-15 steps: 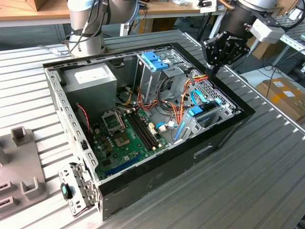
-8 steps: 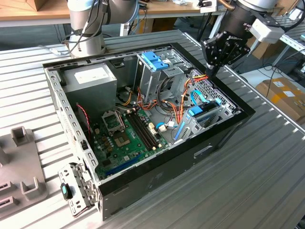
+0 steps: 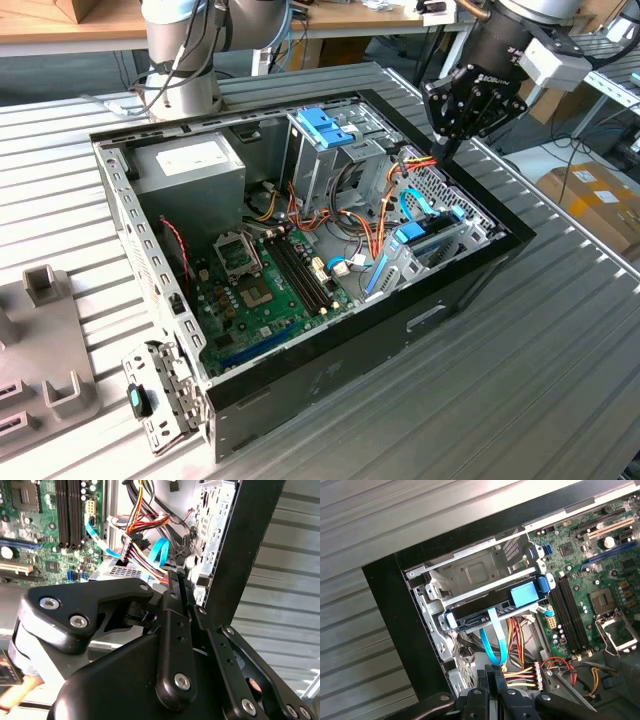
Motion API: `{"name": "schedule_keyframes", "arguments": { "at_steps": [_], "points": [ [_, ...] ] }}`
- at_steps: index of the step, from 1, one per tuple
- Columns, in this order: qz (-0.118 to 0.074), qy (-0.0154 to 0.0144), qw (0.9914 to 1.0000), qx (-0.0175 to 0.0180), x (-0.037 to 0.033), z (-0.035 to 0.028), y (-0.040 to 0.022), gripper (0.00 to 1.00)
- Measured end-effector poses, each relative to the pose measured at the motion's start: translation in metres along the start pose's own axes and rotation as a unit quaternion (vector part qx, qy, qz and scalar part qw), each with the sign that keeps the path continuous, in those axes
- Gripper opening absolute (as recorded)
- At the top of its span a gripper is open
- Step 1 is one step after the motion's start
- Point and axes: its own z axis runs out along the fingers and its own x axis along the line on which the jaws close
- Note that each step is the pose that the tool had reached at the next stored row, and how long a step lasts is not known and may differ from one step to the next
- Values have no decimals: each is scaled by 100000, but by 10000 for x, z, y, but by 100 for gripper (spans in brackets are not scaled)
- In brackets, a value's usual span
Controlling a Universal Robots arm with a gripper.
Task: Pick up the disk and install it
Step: 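Insert the second disk wire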
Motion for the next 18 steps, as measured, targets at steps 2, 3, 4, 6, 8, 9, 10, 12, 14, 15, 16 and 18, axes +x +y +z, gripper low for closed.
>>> {"name": "schedule_keyframes", "arguments": {
  "at_steps": [2, 3, 4, 6, 8, 9, 10, 12, 14, 15, 16, 18],
  "points": [
    [1930, 51, 99981, 45, 0, 1, 0, 16],
    [2446, 65, 99970, 53, 0, 1, 0, 16],
    [2578, 70, 99967, 56, 0, 1, 0, 16],
    [2606, 71, 99966, 59, 0, 1, 0, 16],
    [2619, 72, 99966, 57, 0, 1, 0, 16],
    [2621, 70, 99966, 59, 0, 1, 0, 16],
    [2726, 75, 99963, 61, 0, 1, 0, 16],
    [3778, 106, 99929, 82, 0, 1, 0, 16],
    [5293, 146, 99860, 118, 0, 2, 0, 16],
    [5971, 165, 99821, 131, 0, 1, 0, 16],
    [6983, 195, 99756, 148, 0, 1, 0, 16],
    [8856, 249, 99607, 189, 0, 1, 0, 16]
  ]
}}
